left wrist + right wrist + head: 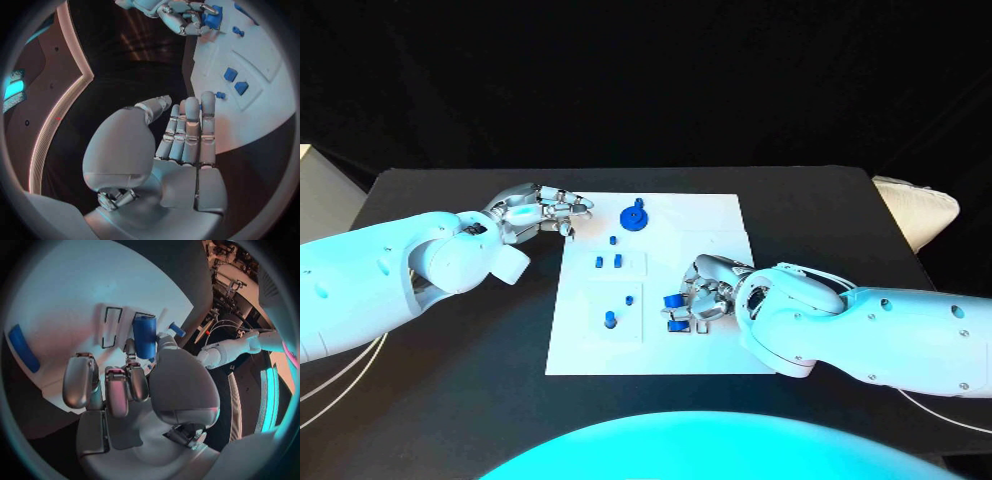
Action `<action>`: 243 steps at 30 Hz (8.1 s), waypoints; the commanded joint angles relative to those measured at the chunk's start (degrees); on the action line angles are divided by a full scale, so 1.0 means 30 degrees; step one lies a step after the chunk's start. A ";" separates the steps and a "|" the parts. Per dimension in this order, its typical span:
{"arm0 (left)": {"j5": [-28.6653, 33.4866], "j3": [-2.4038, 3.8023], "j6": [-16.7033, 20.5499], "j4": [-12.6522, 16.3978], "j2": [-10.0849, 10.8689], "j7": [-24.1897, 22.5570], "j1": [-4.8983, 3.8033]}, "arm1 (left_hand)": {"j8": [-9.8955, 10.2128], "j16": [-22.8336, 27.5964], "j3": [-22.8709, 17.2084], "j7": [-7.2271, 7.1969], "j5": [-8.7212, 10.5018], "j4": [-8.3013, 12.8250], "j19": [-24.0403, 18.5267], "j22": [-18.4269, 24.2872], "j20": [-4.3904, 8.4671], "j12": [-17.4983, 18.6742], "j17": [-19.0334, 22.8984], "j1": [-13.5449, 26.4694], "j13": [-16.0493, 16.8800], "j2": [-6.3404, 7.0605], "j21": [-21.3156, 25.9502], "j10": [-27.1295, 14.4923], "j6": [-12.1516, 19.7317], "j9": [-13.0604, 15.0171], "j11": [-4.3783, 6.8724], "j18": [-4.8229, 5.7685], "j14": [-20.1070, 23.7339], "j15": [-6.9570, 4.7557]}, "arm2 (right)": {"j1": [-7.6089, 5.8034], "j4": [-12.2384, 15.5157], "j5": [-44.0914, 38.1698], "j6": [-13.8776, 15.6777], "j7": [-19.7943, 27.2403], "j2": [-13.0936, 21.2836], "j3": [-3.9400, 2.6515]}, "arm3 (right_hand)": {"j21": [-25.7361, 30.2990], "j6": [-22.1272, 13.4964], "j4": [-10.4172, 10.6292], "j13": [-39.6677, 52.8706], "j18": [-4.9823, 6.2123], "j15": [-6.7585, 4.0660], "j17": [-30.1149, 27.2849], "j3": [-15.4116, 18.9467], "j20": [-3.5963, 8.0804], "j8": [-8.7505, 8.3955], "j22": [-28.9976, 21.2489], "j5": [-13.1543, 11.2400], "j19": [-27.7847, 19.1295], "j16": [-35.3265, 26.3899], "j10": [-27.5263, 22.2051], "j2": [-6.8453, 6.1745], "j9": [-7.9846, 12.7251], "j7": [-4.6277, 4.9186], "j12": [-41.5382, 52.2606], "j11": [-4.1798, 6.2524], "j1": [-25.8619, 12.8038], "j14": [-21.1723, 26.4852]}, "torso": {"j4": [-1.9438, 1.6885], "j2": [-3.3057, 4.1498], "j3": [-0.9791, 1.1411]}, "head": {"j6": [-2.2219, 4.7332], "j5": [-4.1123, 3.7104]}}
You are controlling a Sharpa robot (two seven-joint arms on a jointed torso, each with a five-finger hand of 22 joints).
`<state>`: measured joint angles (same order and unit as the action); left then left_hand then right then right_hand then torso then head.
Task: Assemble the parts on the task board
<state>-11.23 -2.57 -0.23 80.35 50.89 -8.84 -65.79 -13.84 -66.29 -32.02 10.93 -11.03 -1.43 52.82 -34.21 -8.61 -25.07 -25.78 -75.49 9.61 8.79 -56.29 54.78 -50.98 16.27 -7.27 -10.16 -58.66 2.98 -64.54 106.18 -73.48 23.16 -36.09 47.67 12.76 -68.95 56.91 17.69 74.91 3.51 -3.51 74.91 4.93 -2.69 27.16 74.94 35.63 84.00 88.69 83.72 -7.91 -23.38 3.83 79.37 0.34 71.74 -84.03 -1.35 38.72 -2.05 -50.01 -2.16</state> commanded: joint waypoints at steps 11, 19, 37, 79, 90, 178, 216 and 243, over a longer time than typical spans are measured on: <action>-0.0116 0.0010 -0.0493 0.0010 -0.0048 0.0044 -0.0001 | -0.0143 -0.0006 0.0025 0.0027 -0.0060 -0.0137 0.0136 0.0035 -0.0027 -0.0151 0.0029 0.0024 -0.0031 -0.0035 0.0153 -0.0175 0.0159 -0.0031 0.0000 -0.0140 0.0107 0.0060 | -0.0358 0.0760 0.3782 0.1158 0.0745 0.1018 0.0028 | -0.0236 0.0292 -0.0300 0.2833 -0.0064 -0.0161 0.4668 -0.0544 0.0158 0.0121 0.3555 -0.0170 0.0615 0.0161 0.0254 0.0383 0.0011 -0.0035 0.0317 0.0037 0.0219 -0.1892 | 0.0011 -0.0016 -0.0009 | 0.0003 0.0003; -0.0181 0.0010 -0.0598 -0.0007 -0.0059 0.0148 -0.0001 | -0.0156 -0.0005 0.0020 0.0024 -0.0063 -0.0134 0.0140 0.0039 -0.0027 -0.0158 0.0031 0.0007 -0.0034 -0.0035 0.0159 -0.0183 0.0156 -0.0032 0.0001 -0.0140 0.0110 0.0058 | -0.0719 0.1191 0.4671 0.1052 0.0865 0.1582 0.0015 | -0.0406 0.0364 -0.0313 0.2905 -0.0091 -0.0172 0.4689 -0.0601 0.0169 0.0123 0.3592 -0.0352 0.0654 0.0177 0.0322 0.0371 0.0023 -0.0061 0.0422 0.0055 0.0117 -0.1898 | 0.0001 0.0001 0.0001 | 0.0003 -0.0018; -0.0383 0.0010 -0.0768 -0.0016 -0.0100 0.0313 -0.0002 | -0.0176 0.0004 0.0001 0.0015 -0.0074 -0.0110 0.0140 0.0045 -0.0025 -0.0165 0.0037 -0.0042 -0.0038 -0.0035 0.0169 -0.0197 0.0148 -0.0031 0.0007 -0.0141 0.0127 0.0054 | -0.0987 0.1163 0.6714 -0.0484 0.0361 0.1765 0.0007 | -0.0543 0.0449 -0.0295 0.2960 -0.0112 -0.0196 0.4704 -0.0706 0.0190 0.0113 0.3620 -0.0568 0.0686 0.0188 0.0377 0.0425 0.0046 -0.0083 0.0498 0.0077 -0.0042 -0.1902 | 0.0015 -0.0009 -0.0036 | 0.0003 -0.0033; -0.0475 0.0007 -0.0869 -0.0131 -0.0124 0.0368 -0.0002 | -0.0217 0.0016 -0.0024 0.0013 -0.0093 -0.0068 0.0143 0.0050 -0.0018 -0.0165 0.0046 -0.0117 -0.0052 -0.0020 0.0179 -0.0247 0.0132 -0.0029 0.0001 -0.0142 0.0151 0.0051 | -0.1047 0.0871 0.6153 -0.0942 -0.0344 0.1430 0.0013 | -0.1057 0.0654 -0.0324 0.3209 -0.0194 -0.0216 0.4838 -0.0764 0.0211 0.0121 0.3729 -0.1004 0.0795 0.0289 0.0604 0.0432 0.0073 -0.0140 0.0850 0.0114 -0.0675 -0.1938 | 0.0006 -0.0003 0.0010 | 0.0003 0.0085; -0.0477 0.0005 -0.0911 -0.0156 -0.0140 0.0413 -0.0001 | -0.0217 0.0016 -0.0024 0.0013 -0.0093 -0.0068 0.0143 0.0050 -0.0018 -0.0165 0.0046 -0.0117 -0.0052 -0.0020 0.0179 -0.0247 0.0132 -0.0029 0.0001 -0.0142 0.0151 0.0051 | -0.1172 0.1229 0.6505 -0.1105 -0.0334 0.1685 0.0009 | -0.1059 0.0670 -0.0327 0.3210 -0.0193 -0.0223 0.4826 -0.0779 0.0215 0.0125 0.3730 -0.1007 0.0797 0.0280 0.0607 0.0427 0.0073 -0.0149 0.0851 0.0123 -0.0669 -0.1935 | 0.0001 -0.0001 -0.0003 | 0.0003 0.0088; -0.0595 -0.0017 -0.1255 -0.0225 -0.0104 0.0722 -0.0001 | -0.0261 0.0026 -0.0019 0.0022 -0.0091 -0.0096 0.0144 0.0060 -0.0022 -0.0187 0.0058 -0.0111 -0.0065 -0.0014 0.0199 -0.0283 0.0142 -0.0035 -0.0011 -0.0137 0.0173 0.0062 | -0.0972 -0.0357 0.5849 -0.0814 -0.0312 0.0565 0.0056 | -0.1654 0.0946 -0.0260 0.3441 -0.0280 -0.0287 0.4948 -0.0160 0.0275 0.0361 0.3845 -0.3377 0.0918 0.0372 0.0821 0.0922 -0.0087 -0.0228 0.1101 0.0188 -0.2907 -0.1968 | -0.0020 0.0013 -0.0029 | 0.0003 0.0051; 0.0335 -0.0020 -0.0033 -0.0140 -0.0071 -0.1666 0.0069 | -0.0343 0.0040 0.0019 0.0018 -0.0072 -0.0162 0.0137 0.0084 -0.0029 -0.0341 0.0081 -0.0083 -0.0045 -0.0002 0.0248 -0.0149 0.0159 -0.0047 0.0014 -0.0137 0.0202 0.0057 | -0.1349 0.1466 0.9758 0.1538 0.7217 0.4323 0.0034 | -0.1057 -0.0704 -0.0457 0.3613 -0.0185 0.0108 0.4807 -0.0451 -0.0024 -0.0592 0.3702 -0.3716 0.0747 0.0260 0.0863 0.0641 0.0173 0.0404 0.1319 -0.0318 0.1016 -0.1931 | 0.0006 -0.0079 0.0003 | 0.0003 -0.0274; 0.0721 -0.0017 0.0164 0.0252 0.0145 -0.2754 0.0301 | -0.0373 0.0030 0.0056 -0.0004 -0.0065 -0.0166 0.0143 0.0090 -0.0024 -0.0411 0.0081 -0.0069 -0.0026 0.0039 0.0257 -0.0057 0.0142 -0.0045 0.0040 -0.0141 0.0191 0.0043 | -0.0951 0.1184 0.1636 -0.1644 0.3369 0.7883 0.0076 | -0.2240 0.0448 -0.0294 0.3637 -0.0365 0.0041 0.4941 -0.1097 -0.0008 -0.1157 0.3955 -0.5188 0.0986 0.0366 0.0919 0.0078 0.0523 0.0258 0.1376 -0.0209 0.1541 -0.1966 | -0.0008 -0.0008 -0.0025 | 0.0003 -0.1112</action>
<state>-9.58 -2.67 0.14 80.91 51.36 -15.92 -64.91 -14.74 -66.30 -31.86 11.13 -11.03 -1.60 52.82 -34.00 -8.61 -26.01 -25.63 -75.49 9.47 8.79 -55.81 54.38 -50.78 16.19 -7.26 -10.16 -58.46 3.18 -67.62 109.76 -63.31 19.90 -22.31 71.37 12.95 -75.53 57.87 16.69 74.91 3.51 -3.48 74.95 1.56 -2.59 24.04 74.93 20.27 84.10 89.43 83.99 -7.70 -21.90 4.57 83.51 -0.38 76.66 -84.02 -1.38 38.62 -2.15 -50.01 -5.31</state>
